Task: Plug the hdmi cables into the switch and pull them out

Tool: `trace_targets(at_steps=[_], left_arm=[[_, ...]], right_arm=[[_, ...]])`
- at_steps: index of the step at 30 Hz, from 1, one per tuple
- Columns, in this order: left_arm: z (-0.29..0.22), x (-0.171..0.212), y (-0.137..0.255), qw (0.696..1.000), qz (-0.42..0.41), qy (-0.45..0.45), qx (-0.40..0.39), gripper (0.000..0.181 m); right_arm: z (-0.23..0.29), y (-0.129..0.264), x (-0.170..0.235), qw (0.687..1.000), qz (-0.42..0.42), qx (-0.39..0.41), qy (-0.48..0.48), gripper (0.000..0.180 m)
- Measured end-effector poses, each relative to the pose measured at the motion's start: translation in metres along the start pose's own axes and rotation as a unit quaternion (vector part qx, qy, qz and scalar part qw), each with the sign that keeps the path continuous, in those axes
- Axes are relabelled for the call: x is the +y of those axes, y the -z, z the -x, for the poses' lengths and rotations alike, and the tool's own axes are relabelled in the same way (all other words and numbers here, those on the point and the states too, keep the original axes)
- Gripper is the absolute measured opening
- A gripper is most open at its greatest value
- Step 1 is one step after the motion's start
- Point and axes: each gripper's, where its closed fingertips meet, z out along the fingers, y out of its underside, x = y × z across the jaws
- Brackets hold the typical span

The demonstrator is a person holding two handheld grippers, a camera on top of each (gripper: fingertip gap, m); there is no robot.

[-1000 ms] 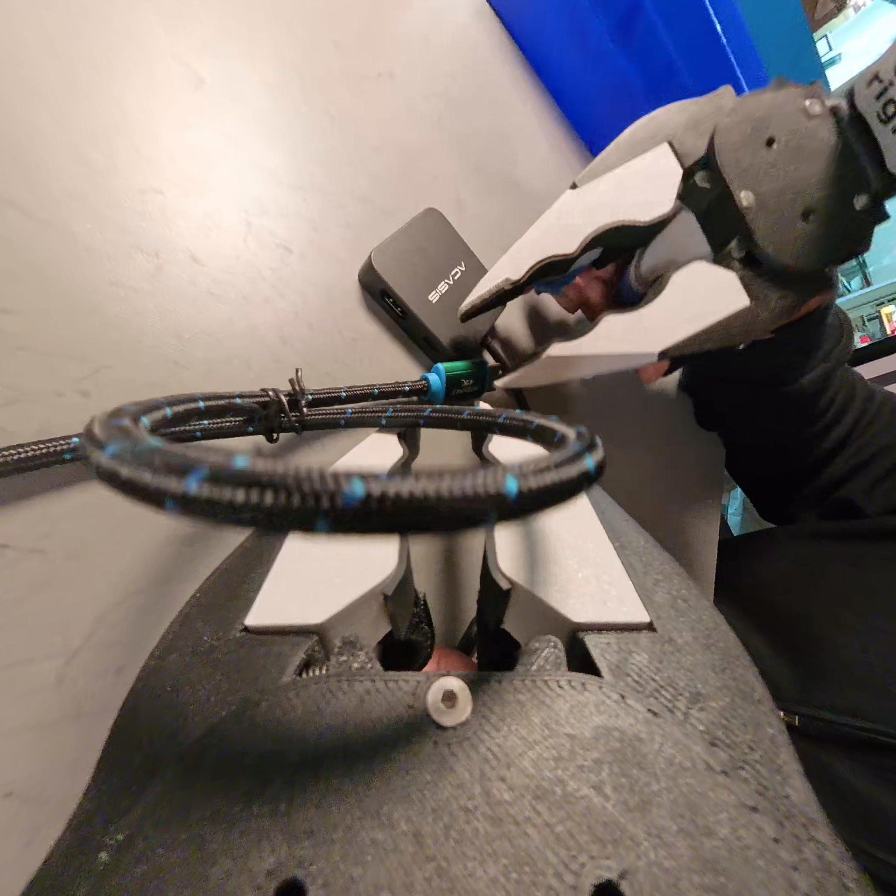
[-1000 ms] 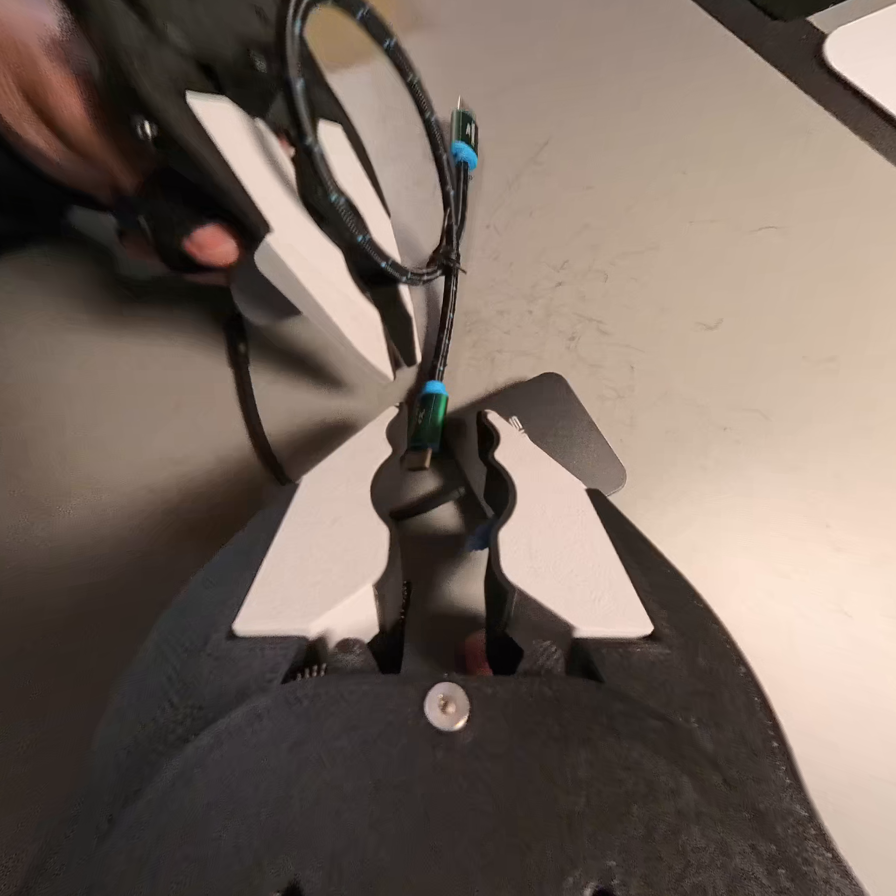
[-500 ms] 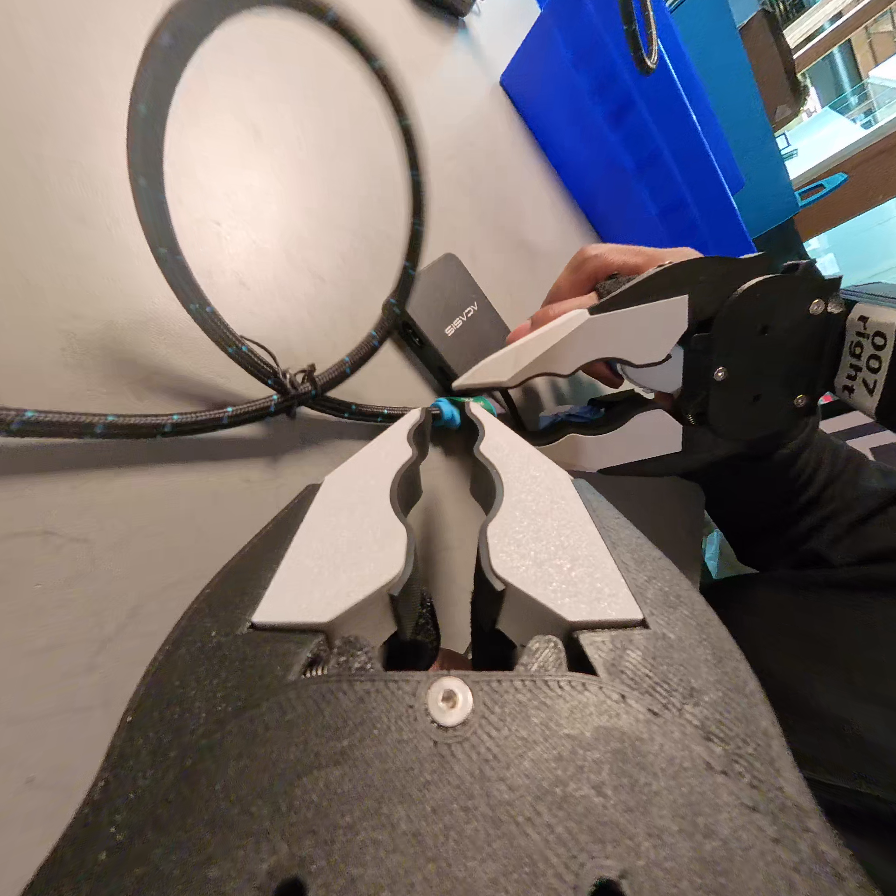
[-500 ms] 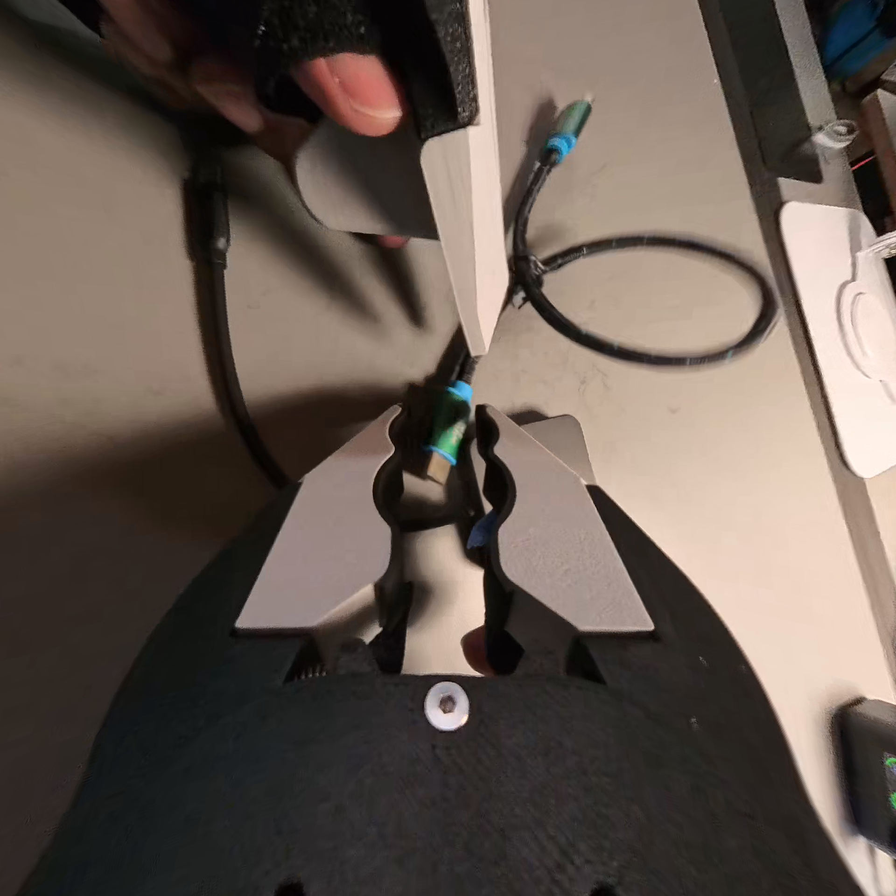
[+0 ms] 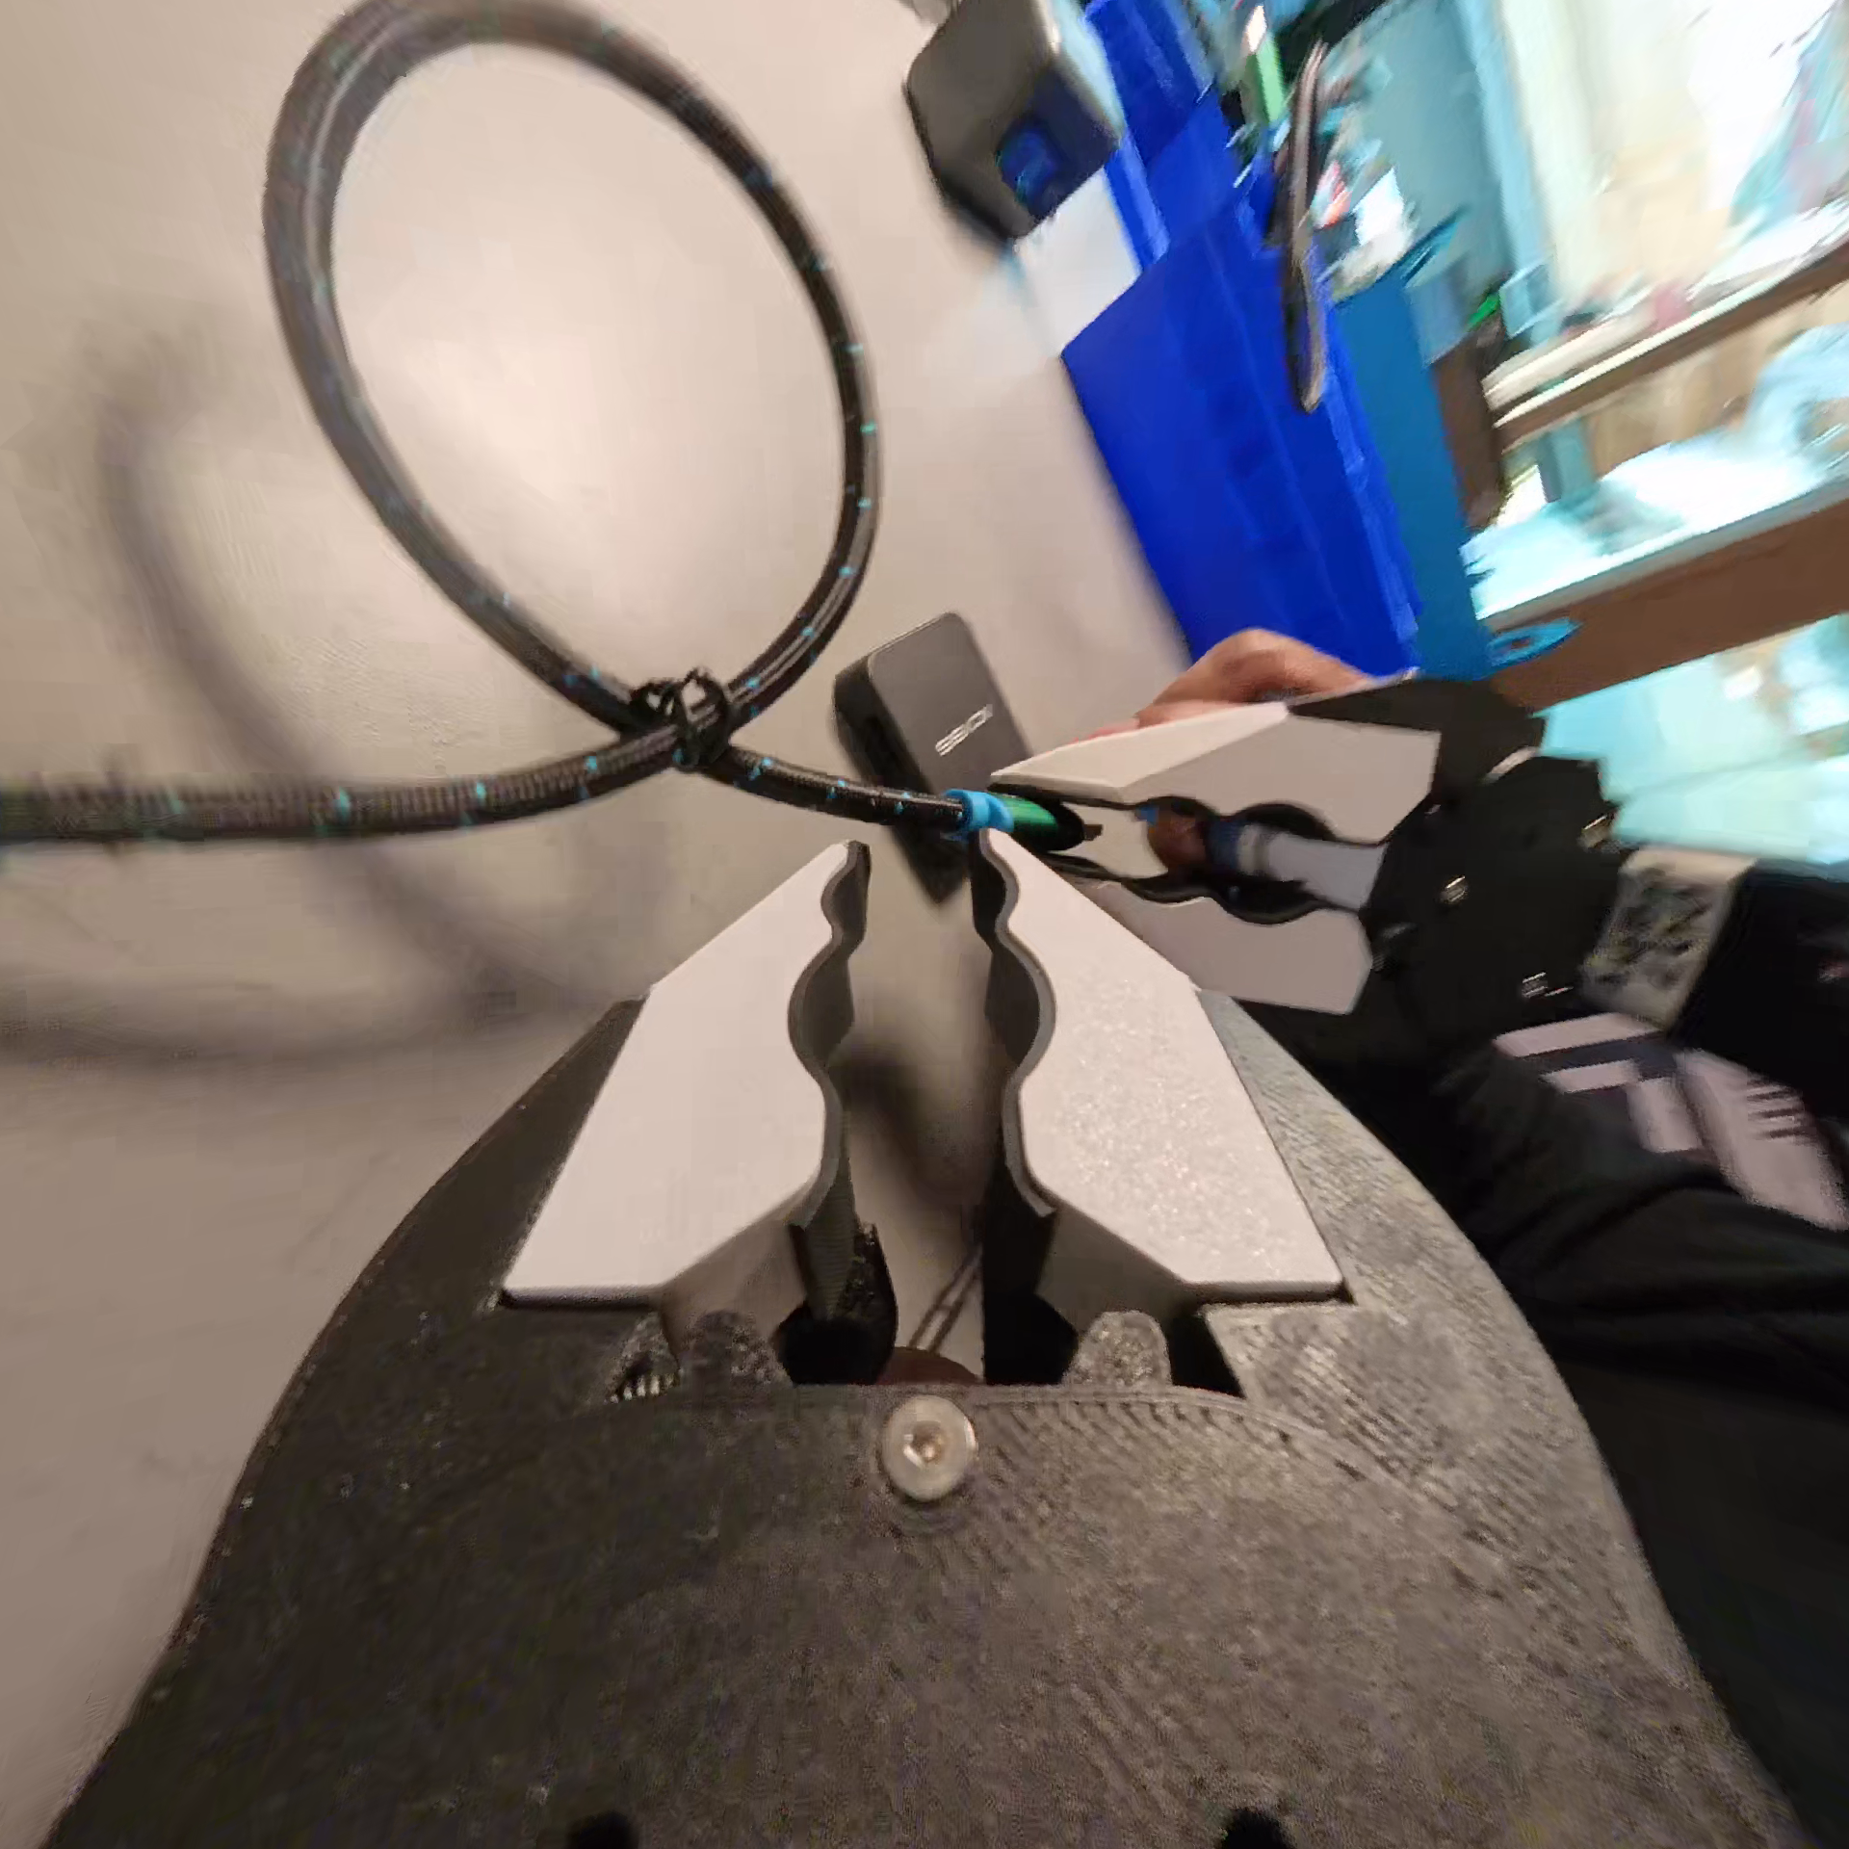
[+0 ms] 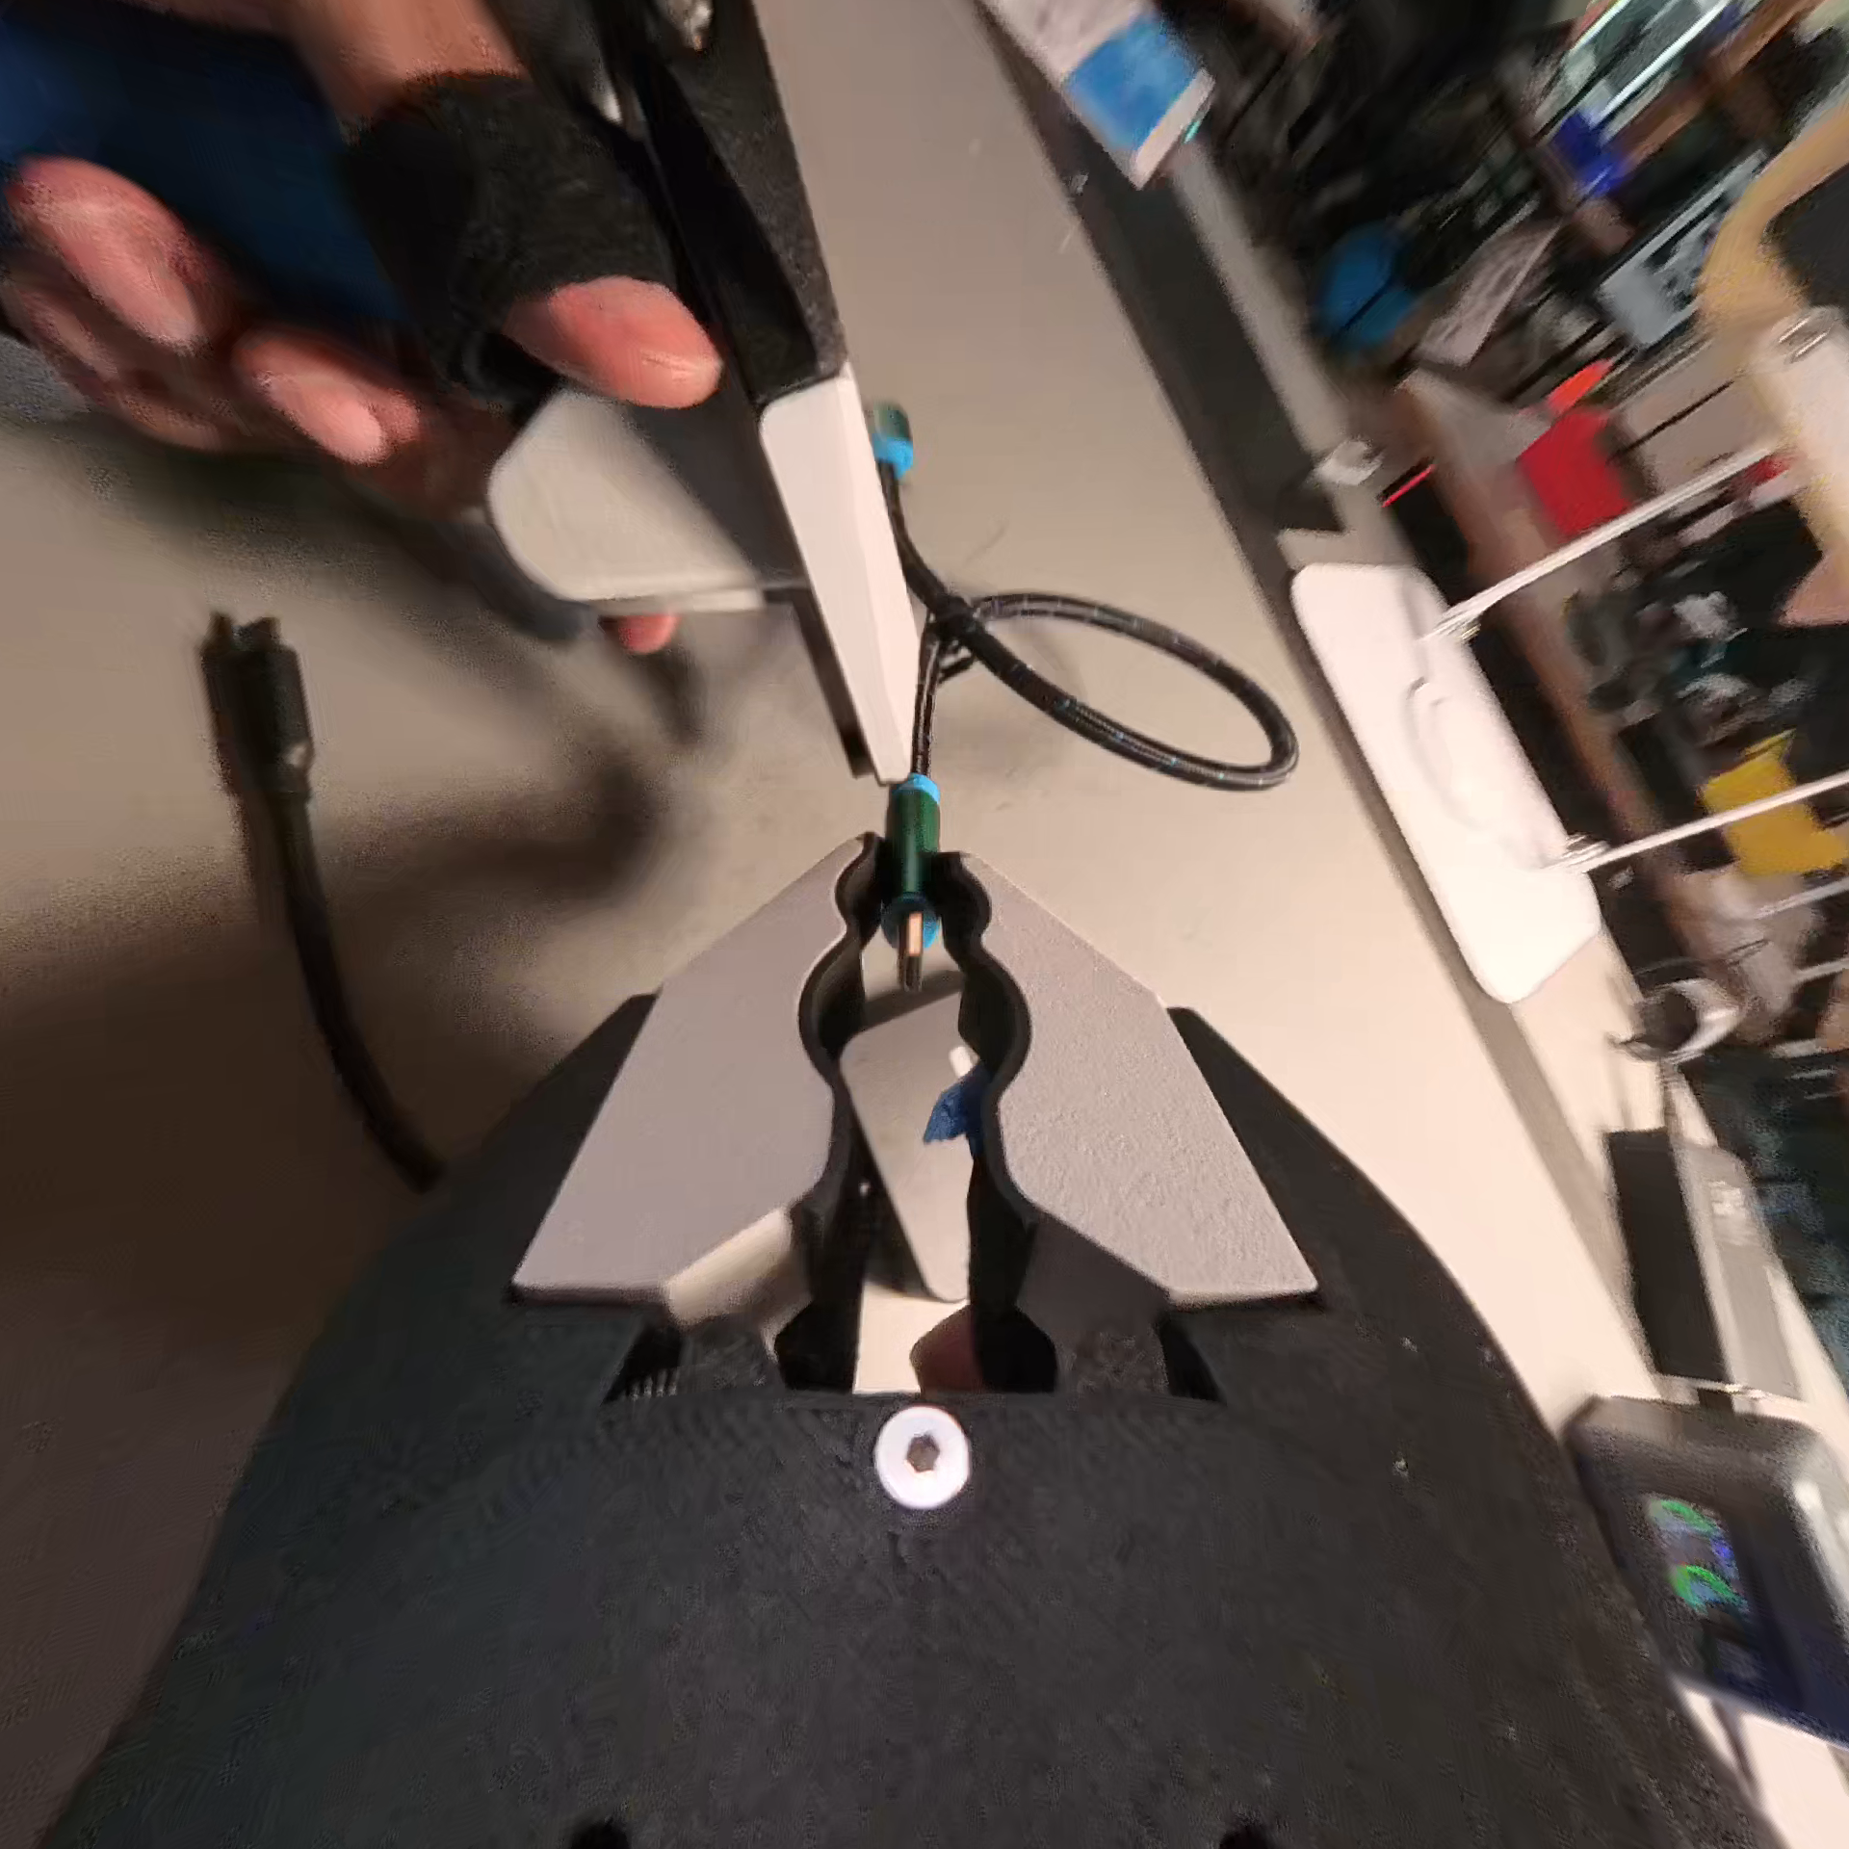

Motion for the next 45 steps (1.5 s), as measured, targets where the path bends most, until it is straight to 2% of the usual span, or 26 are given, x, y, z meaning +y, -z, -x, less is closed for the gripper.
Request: trace_targets(at_steps=[3, 7, 12, 14, 17, 19, 21, 23, 25, 27, 28, 29, 31, 36, 41, 45], left_arm=[[-0.01, -0.008, 0.002, 0.993, -0.028, 0.091, 0.067, 0.022], [-0.024, -0.017, 0.003, 0.973, -0.053, 0.165, 0.155, 0.029], [-0.034, -0.013, -0.002, 0.967, -0.047, 0.171, 0.184, 0.03], [-0.034, -0.017, -0.001, 0.965, -0.067, 0.168, 0.19, 0.016], [-0.029, -0.02, -0.001, 0.97, -0.084, 0.141, 0.177, 0.014], [-0.021, -0.027, 0.003, 0.973, -0.11, 0.128, 0.159, 0.013], [-0.017, -0.036, 0.009, 0.974, -0.137, 0.106, 0.148, 0.013], [-0.019, -0.04, 0.013, 0.976, -0.153, 0.065, 0.139, 0.014], [-0.026, -0.041, 0.014, 0.978, -0.158, 0.022, 0.137, 0.013], [-0.034, -0.038, 0.012, 0.978, -0.153, -0.022, 0.137, 0.013], [-0.037, -0.036, 0.01, 0.979, -0.149, -0.044, 0.132, 0.013], [-0.039, -0.034, 0.008, 0.979, -0.146, -0.066, 0.125, 0.013], [-0.041, -0.031, 0.007, 0.979, -0.142, -0.101, 0.11, 0.013], [-0.043, -0.029, 0.007, 0.978, -0.125, -0.137, 0.1, 0.013], [-0.043, -0.022, 0.009, 0.983, -0.085, -0.073, 0.149, 0.012], [-0.042, -0.023, 0.01, 0.98, -0.084, -0.03, 0.178, 0.012]], right_arm=[[-0.008, 0.004, -0.008, 0.994, -0.031, 0.058, 0.087, 0.013], [-0.012, 0.01, -0.015, 0.968, -0.073, 0.112, 0.212, 0.012], [-0.009, 0.012, -0.023, 0.938, -0.104, 0.146, 0.297, 0.013], [-0.011, 0.008, -0.02, 0.934, -0.098, 0.151, 0.31, 0.014], [-0.014, 0.008, -0.019, 0.941, -0.101, 0.152, 0.284, 0.015], [-0.015, 0.011, -0.019, 0.955, -0.11, 0.131, 0.243, 0.021], [-0.018, 0.014, -0.017, 0.976, -0.117, 0.094, 0.159, 0.031], [-0.016, 0.012, -0.015, 0.992, -0.118, 0.02, 0.04, 0.042], [-0.016, 0.011, -0.016, 0.99, -0.124, -0.027, -0.055, 0.057], [-0.017, 0.01, -0.019, 0.986, -0.128, -0.044, -0.093, 0.056], [-0.019, 0.011, -0.021, 0.986, -0.132, -0.037, -0.095, 0.049], [-0.021, 0.011, -0.022, 0.987, -0.133, -0.027, -0.091, 0.035], [-0.022, 0.012, -0.023, 0.989, -0.131, -0.013, -0.072, 0.022], [-0.021, 0.014, -0.024, 0.99, -0.139, 0.015, -0.002, 0.022], [-0.019, 0.015, -0.024, 0.983, -0.158, 0.041, 0.08, 0.022], [-0.019, 0.015, -0.026, 0.981, -0.165, 0.044, 0.088, 0.022]])
